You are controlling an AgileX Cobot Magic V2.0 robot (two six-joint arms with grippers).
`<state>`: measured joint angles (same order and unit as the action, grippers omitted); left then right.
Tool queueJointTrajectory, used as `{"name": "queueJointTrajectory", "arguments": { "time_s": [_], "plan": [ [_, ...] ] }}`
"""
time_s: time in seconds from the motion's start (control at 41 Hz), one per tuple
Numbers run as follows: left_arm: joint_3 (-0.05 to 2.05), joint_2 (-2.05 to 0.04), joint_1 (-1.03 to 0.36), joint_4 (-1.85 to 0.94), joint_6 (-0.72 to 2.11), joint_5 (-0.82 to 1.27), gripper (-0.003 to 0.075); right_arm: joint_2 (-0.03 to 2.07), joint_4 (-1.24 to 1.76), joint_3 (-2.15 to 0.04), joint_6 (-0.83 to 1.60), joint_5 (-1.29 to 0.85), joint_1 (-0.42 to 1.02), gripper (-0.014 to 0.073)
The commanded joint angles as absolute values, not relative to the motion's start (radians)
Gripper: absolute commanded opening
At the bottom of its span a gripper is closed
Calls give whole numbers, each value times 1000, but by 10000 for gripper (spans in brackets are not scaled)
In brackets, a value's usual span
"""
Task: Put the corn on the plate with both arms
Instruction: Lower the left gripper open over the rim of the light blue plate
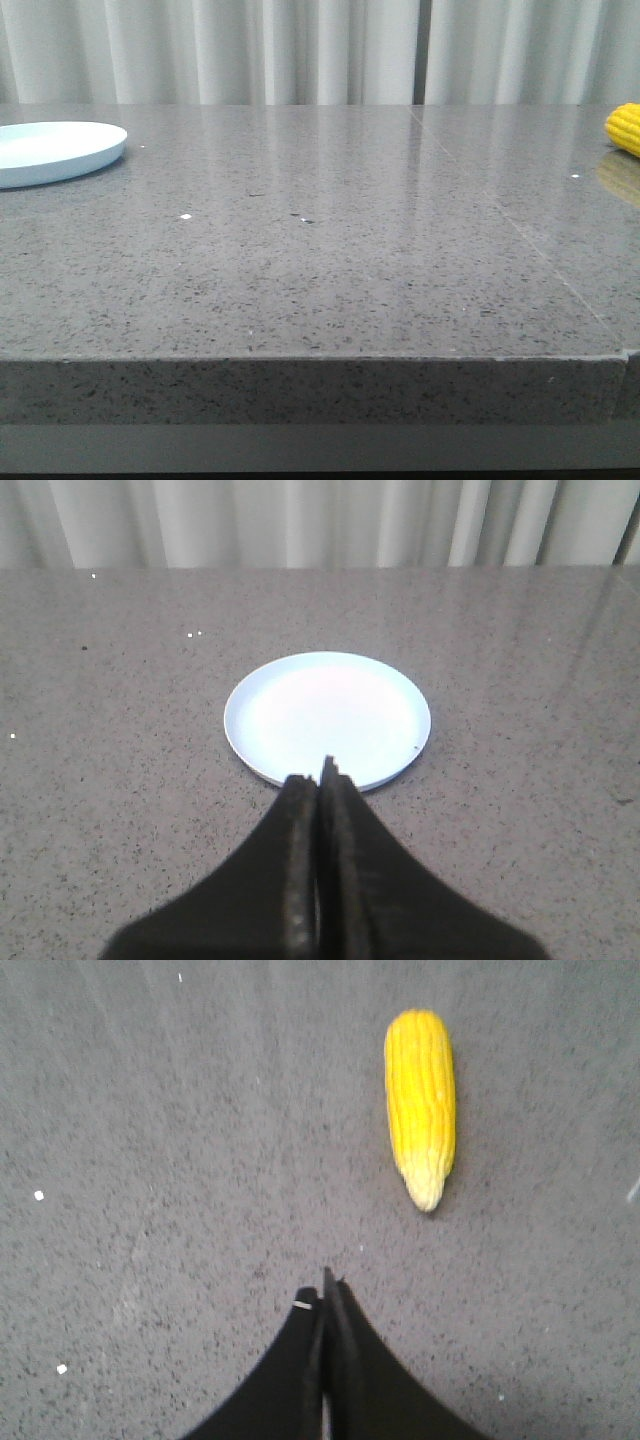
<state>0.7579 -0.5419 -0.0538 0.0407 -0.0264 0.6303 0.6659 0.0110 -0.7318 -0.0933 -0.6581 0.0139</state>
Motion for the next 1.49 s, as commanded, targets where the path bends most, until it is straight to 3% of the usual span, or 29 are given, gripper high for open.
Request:
{"name": "queueJointTrajectory", "arguments": {
  "time_s": [0.0, 0.171, 0.244, 0.317, 0.488, 0.586, 0.952, 1.465],
  "plan": [
    [783, -572, -53, 35, -36, 585, -20, 708, 0, -766, -85, -613, 8, -67],
    [783, -610, -53, 43, -26, 597, -18, 754, -22, -766, -59, -630, 8, -62],
    [783, -622, -53, 43, -26, 607, 15, 760, -21, -766, -59, -630, 8, -6],
    [783, -631, -53, 43, -26, 615, 115, 762, -21, -766, -59, -632, 8, 117],
    [783, -645, -53, 43, -10, 617, 539, 762, -22, -766, -59, -633, 8, 521],
    [783, -649, -53, 43, -10, 617, 651, 762, -22, -766, -59, -631, 8, 617],
    [917, -826, -53, 83, -7, 793, 651, 762, -17, -766, -60, -618, 8, 624],
    [1136, -1233, -33, 141, -7, 824, 651, 762, -17, -766, -60, -618, 8, 624]
  ]
}}
